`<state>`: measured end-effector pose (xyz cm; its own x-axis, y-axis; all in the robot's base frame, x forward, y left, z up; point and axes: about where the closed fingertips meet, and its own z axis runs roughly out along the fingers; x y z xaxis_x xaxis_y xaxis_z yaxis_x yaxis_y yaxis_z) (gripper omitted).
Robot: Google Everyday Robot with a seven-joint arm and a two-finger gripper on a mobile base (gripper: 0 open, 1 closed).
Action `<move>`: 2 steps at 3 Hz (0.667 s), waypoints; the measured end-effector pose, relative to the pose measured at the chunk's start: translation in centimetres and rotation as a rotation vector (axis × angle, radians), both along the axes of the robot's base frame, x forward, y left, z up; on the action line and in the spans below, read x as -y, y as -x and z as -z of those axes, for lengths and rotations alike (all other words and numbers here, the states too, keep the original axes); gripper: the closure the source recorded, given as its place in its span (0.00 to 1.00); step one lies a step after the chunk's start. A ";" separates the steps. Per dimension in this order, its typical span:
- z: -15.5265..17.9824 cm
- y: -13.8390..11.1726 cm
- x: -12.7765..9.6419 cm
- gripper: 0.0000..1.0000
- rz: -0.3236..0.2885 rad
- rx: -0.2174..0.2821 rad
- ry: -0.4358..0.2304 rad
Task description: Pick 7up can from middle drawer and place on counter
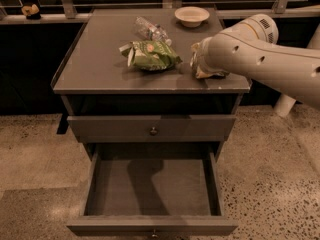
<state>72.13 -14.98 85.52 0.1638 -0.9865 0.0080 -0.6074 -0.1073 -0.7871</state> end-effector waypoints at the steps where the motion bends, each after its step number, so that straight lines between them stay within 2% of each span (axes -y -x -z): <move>1: 0.0 0.0 0.0 0.81 0.000 0.000 0.000; 2: 0.0 0.0 0.0 0.58 0.000 0.000 0.000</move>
Offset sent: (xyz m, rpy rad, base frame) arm 0.0000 0.0000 0.0000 0.0000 0.0000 0.0000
